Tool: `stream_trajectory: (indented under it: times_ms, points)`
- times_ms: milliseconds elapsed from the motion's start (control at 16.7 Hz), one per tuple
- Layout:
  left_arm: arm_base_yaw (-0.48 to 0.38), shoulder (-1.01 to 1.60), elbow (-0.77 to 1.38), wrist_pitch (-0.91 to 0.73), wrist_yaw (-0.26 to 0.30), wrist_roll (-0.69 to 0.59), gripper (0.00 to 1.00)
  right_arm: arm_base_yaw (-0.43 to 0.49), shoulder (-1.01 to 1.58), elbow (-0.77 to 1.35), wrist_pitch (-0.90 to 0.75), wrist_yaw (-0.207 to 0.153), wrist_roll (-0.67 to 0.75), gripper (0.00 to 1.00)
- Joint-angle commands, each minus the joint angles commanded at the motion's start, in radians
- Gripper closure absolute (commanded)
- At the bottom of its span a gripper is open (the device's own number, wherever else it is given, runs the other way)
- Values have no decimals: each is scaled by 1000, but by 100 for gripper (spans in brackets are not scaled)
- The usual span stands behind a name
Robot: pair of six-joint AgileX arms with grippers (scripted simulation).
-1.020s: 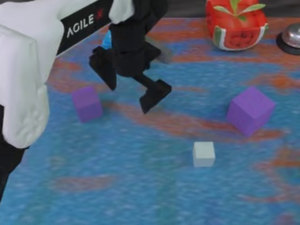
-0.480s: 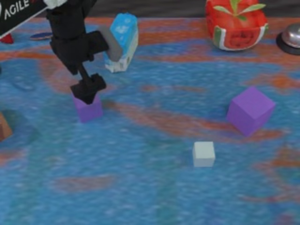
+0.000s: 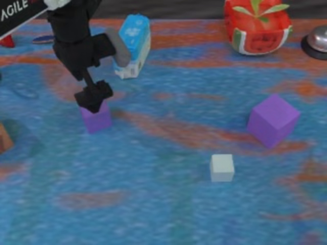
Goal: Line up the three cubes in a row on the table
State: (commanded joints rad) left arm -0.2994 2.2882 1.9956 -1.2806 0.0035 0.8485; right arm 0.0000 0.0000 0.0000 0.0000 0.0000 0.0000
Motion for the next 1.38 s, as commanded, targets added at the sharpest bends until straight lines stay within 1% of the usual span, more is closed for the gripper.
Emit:
stream_trajectory:
  times_ms: [480,780,1380]
  points:
    - [5,65,-208,278,1,4,0,0,0,0,0,0,0,0]
    - [5,69,-222,293,1,4,0,0,0,0,0,0,0,0]
    - [5,69,-222,293,1,4,75,0,0,0,0,0,0,0]
